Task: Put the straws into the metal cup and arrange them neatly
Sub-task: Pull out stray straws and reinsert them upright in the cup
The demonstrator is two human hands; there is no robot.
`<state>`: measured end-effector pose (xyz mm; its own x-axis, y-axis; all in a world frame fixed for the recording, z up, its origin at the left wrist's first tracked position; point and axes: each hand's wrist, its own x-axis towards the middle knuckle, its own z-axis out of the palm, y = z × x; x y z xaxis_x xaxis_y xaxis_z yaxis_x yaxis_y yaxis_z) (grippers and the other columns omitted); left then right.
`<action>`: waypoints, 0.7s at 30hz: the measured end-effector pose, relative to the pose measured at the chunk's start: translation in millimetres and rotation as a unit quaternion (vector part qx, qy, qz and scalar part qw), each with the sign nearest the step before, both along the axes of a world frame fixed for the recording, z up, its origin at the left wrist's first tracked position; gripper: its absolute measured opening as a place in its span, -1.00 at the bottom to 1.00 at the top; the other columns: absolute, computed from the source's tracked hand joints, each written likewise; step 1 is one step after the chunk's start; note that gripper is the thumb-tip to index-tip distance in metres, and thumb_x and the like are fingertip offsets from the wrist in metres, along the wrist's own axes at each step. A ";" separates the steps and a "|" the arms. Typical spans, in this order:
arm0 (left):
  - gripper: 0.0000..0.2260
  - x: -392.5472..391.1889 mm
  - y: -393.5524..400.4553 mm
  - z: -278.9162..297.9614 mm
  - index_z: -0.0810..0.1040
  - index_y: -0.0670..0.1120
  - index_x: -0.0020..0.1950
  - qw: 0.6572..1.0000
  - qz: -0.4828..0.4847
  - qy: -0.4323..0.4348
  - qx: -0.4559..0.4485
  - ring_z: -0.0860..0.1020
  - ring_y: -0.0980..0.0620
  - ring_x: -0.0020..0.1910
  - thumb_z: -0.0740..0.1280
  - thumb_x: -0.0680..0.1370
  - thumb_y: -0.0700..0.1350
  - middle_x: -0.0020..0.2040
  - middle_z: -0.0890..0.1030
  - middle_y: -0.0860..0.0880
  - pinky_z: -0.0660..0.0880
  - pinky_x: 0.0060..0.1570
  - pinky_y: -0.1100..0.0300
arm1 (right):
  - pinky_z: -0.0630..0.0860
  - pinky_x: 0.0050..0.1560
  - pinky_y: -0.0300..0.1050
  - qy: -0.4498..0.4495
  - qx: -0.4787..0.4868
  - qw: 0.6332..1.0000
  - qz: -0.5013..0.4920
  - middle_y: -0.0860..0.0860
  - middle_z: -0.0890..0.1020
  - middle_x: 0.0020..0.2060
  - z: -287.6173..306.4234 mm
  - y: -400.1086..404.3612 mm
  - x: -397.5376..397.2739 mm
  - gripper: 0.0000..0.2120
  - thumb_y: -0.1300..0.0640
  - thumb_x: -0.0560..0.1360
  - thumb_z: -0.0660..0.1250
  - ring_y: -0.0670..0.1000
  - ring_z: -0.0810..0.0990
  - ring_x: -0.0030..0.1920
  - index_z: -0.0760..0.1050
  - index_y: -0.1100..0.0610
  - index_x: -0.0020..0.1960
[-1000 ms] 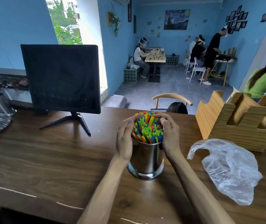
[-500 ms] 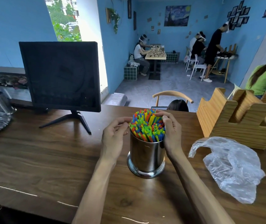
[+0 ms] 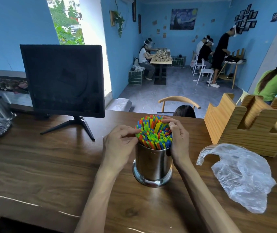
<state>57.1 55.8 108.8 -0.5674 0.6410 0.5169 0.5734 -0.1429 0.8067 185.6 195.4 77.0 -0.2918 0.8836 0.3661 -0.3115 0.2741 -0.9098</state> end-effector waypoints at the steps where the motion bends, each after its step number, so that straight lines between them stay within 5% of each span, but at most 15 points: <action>1: -0.72 -0.2 -0.6 -0.6 0.75 0.03 -0.01 1.000 0.000 0.003 0.003 0.64 0.25 -0.03 0.52 0.45 -0.34 -0.02 0.68 0.08 0.54 -0.11 0.48 | 0.62 0.16 0.12 0.000 -0.002 1.000 0.003 -0.04 0.68 0.11 0.2 -0.4 0.1 -0.77 0.05 0.55 0.19 0.01 0.64 0.18 0.63 0.03 -0.01; 4: -0.72 -1.4 -1.5 -1.7 0.74 0.06 -0.02 1.000 0.001 0.011 0.012 0.66 0.24 -0.04 0.53 0.44 -0.33 -0.03 0.69 0.12 0.60 -0.02 0.36 | 0.61 0.19 0.17 0.002 -0.003 1.000 0.000 -0.04 0.68 0.11 -0.9 0.1 0.2 -0.77 0.06 0.56 0.20 0.04 0.63 0.19 0.64 0.02 -0.01; 7: -0.76 -2.1 -1.3 -1.4 0.75 0.06 -0.02 0.995 0.044 0.083 0.019 0.59 0.23 0.03 0.57 0.43 -0.25 -0.01 0.65 0.22 0.43 0.06 0.51 | 0.60 0.18 0.17 0.006 -0.002 1.000 -0.005 -0.02 0.68 0.09 -1.9 0.5 0.3 -0.77 0.07 0.55 0.20 0.06 0.63 0.18 0.64 0.05 0.00; 10: -0.78 -4.5 -3.2 1.3 0.74 0.09 0.02 0.988 0.069 0.127 0.047 0.56 0.19 0.04 0.57 0.44 -0.17 -0.02 0.65 0.24 0.46 -0.01 0.43 | 0.61 0.13 0.05 0.007 0.000 1.000 -0.007 -0.05 0.68 0.08 -1.6 -1.6 0.4 -0.77 0.07 0.55 0.19 0.02 0.64 0.16 0.63 0.06 -0.01; 16: -0.77 -9.3 -2.3 24.1 0.73 0.05 0.03 0.988 0.037 -0.099 0.109 0.60 0.19 -0.23 0.54 0.47 -0.25 -0.17 0.73 0.17 0.51 -0.17 0.39 | 0.62 0.14 0.08 -0.012 -0.001 1.000 -0.008 -0.07 0.68 0.10 -2.2 -1.8 2.8 -0.74 0.02 0.59 0.19 0.01 0.64 0.18 0.64 0.04 0.03; 21: -0.81 -19.8 -14.8 58.9 0.71 -0.02 0.04 0.933 0.058 -0.208 0.289 0.64 0.10 -0.09 0.50 0.51 -0.27 -0.11 0.74 0.06 0.56 -0.06 0.27 | 0.63 0.17 0.09 -0.039 -0.003 0.999 0.008 -0.07 0.68 0.15 6.9 -7.6 7.8 -0.64 -0.10 0.69 0.16 0.02 0.65 0.20 0.64 0.08 0.08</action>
